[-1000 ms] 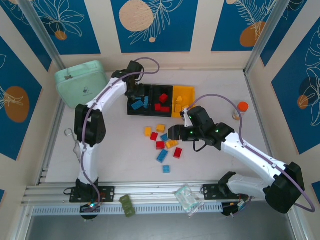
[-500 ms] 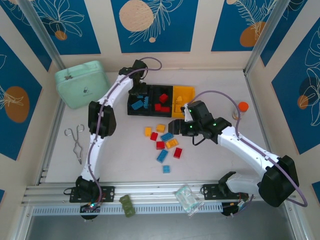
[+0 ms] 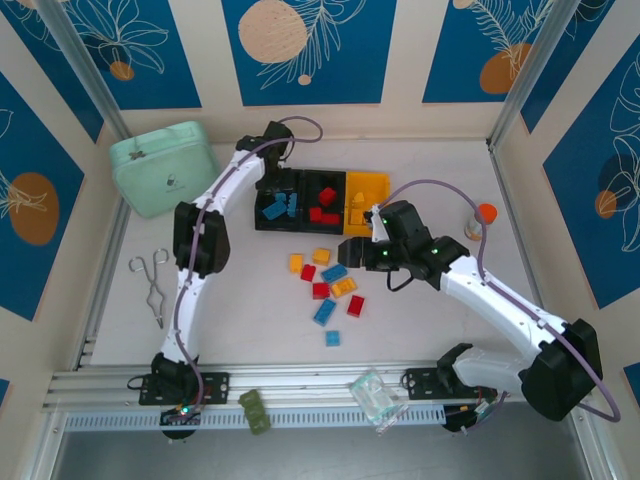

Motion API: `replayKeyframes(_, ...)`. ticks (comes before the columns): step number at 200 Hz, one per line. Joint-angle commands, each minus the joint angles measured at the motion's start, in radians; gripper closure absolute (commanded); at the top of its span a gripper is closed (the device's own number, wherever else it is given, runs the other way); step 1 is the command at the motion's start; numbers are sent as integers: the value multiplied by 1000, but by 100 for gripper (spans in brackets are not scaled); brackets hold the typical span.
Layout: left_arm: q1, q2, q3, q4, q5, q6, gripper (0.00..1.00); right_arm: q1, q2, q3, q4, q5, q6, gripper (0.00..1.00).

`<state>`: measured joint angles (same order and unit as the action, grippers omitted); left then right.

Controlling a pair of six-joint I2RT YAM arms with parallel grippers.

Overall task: Sort the legos into containers by color
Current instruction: Place the lego in the container, then pick up the lego from the bottom-center of the table.

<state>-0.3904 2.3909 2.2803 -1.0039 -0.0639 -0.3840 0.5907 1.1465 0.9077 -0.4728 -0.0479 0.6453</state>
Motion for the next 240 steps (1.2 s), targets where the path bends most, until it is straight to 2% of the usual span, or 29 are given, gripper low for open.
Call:
replayKeyframes(1, -8, -170, -89, 40, 63, -7, 50, 1, -39, -2, -39, 22, 11, 37)
replayKeyframes(68, -60, -566, -604, 238, 241, -44, 45, -21, -58, -27, -126, 57, 30, 37)
replayKeyframes(116, -106, -796, -976, 377, 268, -120, 43, -35, -44, -63, -126, 38, 15, 36)
replayKeyframes(154, -128, -926, -1156, 457, 306, -176, 43, -25, 32, -71, -148, 70, 34, 33)
replayKeyframes(194, -161, -1025, -1338, 564, 413, -225, 41, 31, 88, -91, -174, 141, 132, 34)
replayKeyframes(240, -198, -1091, -1499, 634, 406, -260, 40, 114, 169, -117, -191, 195, 224, 33)
